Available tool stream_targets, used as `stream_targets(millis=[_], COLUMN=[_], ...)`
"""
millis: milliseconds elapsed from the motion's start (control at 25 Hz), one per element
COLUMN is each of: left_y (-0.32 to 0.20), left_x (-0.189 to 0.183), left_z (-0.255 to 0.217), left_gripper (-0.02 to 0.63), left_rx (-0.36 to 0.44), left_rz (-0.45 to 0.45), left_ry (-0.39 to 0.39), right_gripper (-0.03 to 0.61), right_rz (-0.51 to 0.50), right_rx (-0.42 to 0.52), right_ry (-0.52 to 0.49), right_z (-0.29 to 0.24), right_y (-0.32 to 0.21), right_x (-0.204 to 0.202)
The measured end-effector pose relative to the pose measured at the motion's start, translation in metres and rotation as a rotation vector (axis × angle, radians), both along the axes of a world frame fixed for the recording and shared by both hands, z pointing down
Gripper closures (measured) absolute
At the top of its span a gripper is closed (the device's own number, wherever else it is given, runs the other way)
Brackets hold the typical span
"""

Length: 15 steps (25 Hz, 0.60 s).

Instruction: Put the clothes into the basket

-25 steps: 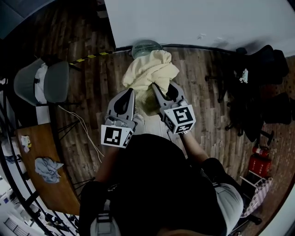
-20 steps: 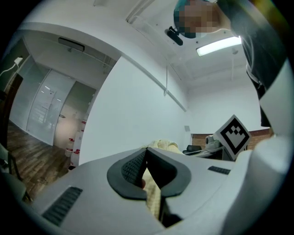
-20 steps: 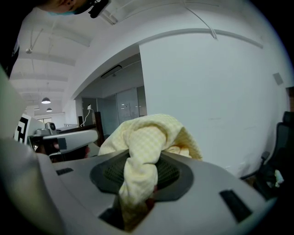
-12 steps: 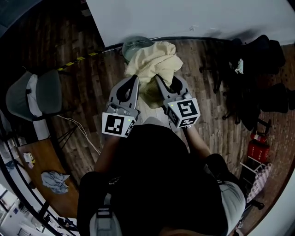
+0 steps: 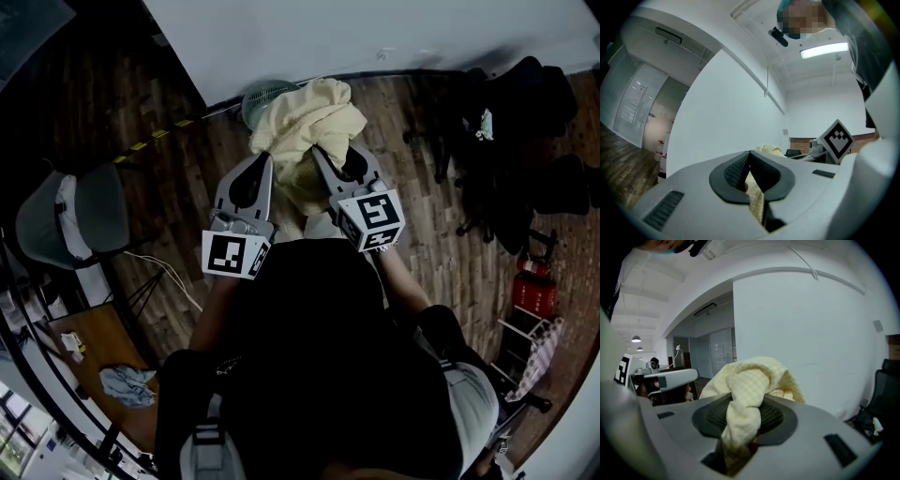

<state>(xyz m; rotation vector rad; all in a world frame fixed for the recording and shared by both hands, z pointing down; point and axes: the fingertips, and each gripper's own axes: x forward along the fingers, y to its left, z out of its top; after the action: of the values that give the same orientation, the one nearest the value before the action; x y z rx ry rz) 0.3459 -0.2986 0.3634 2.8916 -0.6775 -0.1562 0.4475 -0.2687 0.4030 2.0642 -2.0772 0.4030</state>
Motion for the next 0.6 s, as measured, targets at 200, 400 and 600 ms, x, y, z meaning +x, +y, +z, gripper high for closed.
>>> stream_targets(millis=[200, 400, 600], left_y=[-0.021, -0.050, -0.079], left_x=[0.012, 0.039, 0.076], left_z=[0.004, 0.007, 0.000], left_gripper=[0.600, 0.600, 0.601], left_rx=[-0.010, -0.018, -0.014], left_rz=[-0.047, -0.104, -0.173], left_ry=[0.000, -0.001, -0.001], right_gripper=[0.428, 0.428, 0.428], right_rz=[-0.024, -0.083, -0.161], right_rx=[0.006, -0.002, -0.038], right_ry=[-0.001, -0.016, -0.015], right_z=[0.003, 0.010, 0.018], right_y=[-0.022, -0.057, -0.096], right_x=[0.023, 0.051, 0.087])
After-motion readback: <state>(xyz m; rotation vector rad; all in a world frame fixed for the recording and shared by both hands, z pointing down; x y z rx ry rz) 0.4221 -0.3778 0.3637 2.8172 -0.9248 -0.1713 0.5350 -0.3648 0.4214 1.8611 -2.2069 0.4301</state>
